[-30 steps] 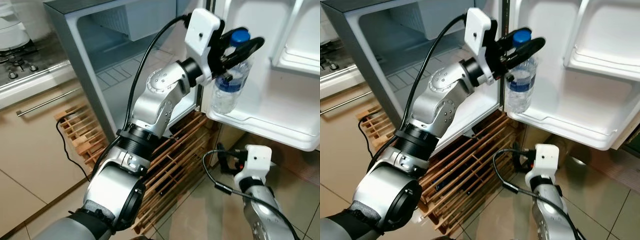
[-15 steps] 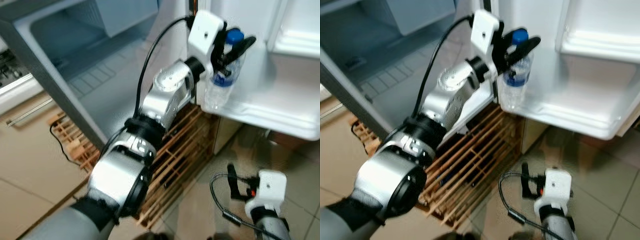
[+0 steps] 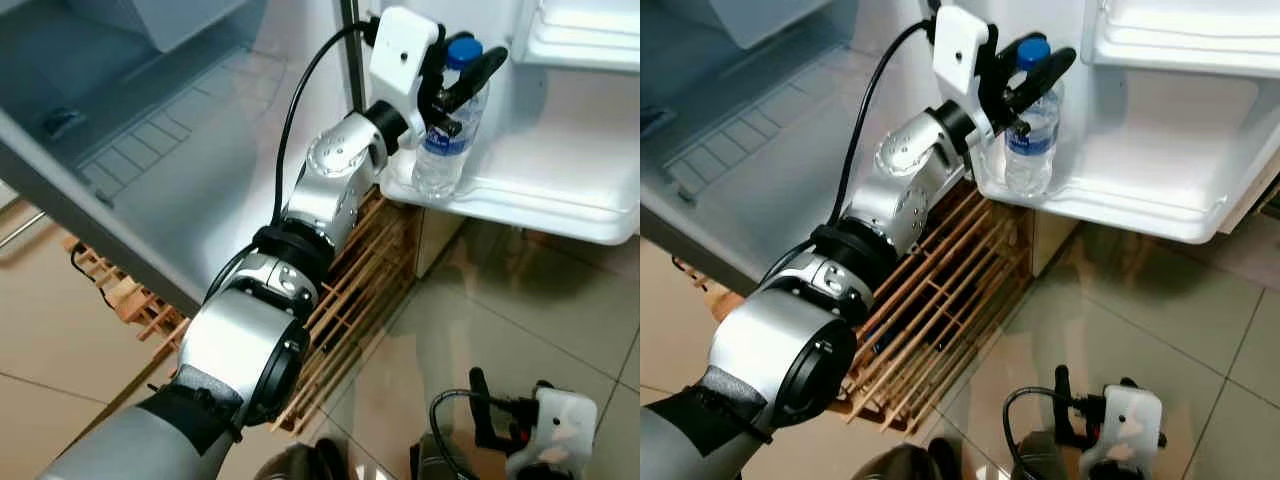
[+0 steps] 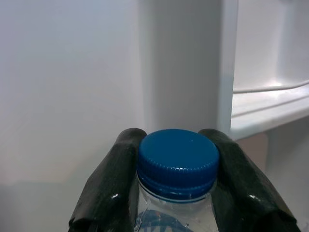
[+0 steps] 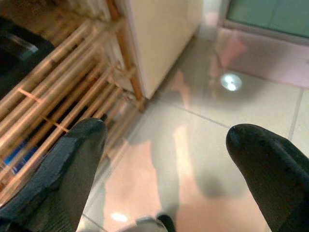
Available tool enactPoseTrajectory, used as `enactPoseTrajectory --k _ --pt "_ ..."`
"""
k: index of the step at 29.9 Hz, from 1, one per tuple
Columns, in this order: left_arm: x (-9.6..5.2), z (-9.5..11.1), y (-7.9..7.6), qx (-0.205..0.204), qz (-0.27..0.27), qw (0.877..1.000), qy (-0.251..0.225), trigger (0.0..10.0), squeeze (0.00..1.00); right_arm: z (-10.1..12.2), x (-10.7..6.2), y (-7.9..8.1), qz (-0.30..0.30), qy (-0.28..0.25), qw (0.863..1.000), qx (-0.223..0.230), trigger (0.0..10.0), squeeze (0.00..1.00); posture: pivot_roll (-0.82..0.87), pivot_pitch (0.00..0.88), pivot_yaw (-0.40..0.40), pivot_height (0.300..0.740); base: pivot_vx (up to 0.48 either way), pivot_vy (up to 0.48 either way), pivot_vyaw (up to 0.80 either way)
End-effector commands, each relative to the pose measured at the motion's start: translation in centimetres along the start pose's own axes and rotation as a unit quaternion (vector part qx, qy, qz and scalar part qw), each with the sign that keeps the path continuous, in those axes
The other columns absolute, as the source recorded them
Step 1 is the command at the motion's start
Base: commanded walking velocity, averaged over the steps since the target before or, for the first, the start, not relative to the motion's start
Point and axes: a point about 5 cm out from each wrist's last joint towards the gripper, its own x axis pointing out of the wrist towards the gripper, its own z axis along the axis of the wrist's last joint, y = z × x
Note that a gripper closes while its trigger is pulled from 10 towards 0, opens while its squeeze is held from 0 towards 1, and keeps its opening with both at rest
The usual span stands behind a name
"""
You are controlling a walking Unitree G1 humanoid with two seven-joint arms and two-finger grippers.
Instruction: Restocking fridge
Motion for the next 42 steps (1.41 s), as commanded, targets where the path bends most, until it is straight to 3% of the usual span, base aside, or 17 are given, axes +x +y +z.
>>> enactPoseTrajectory --k 1,5,10,17,33,42 --pt "2.2 0.5 -4.0 -0.039 -0.045 0.997 -0.048 10.0 0.00 0.5 -0.6 0.4 -0.001 -0.009 1.000 0.004 10.0 0.00 -0.41 0.251 0.197 0.723 0.000 0.000 0.00" --pt "2.6 1.6 -3.8 -0.036 -0.044 0.996 -0.070 10.0 0.00 0.1 -1.6 0.4 -0.007 0.003 1.000 0.005 10.0 0.00 -0.41 0.254 0.200 0.723 0.000 0.000 0.00" --pt "2.5 0.8 -4.0 -0.002 -0.047 0.998 -0.050 10.0 0.00 -0.1 -2.1 0.6 -0.007 0.008 1.000 0.005 10.0 0.00 -0.43 0.272 0.205 0.723 0.000 0.000 0.00" --pt "3.1 2.7 -3.2 -0.014 -0.047 0.996 -0.079 10.0 0.00 -0.7 -2.9 0.7 -0.016 0.023 1.000 0.008 10.0 0.00 -0.45 0.264 0.215 0.723 0.000 0.000 0.00" --pt "3.8 4.5 -2.0 0.002 -0.045 0.996 -0.081 10.0 0.00 -0.9 -2.3 1.2 -0.014 0.019 1.000 0.014 10.0 0.00 -0.43 0.252 0.225 0.723 0.000 0.000 0.00" --pt "3.5 3.9 -2.0 0.047 -0.026 0.995 -0.080 10.0 0.00 -0.3 -2.4 1.2 -0.004 0.003 1.000 0.012 10.0 0.00 -0.45 0.254 0.219 0.723 0.000 0.000 0.00"
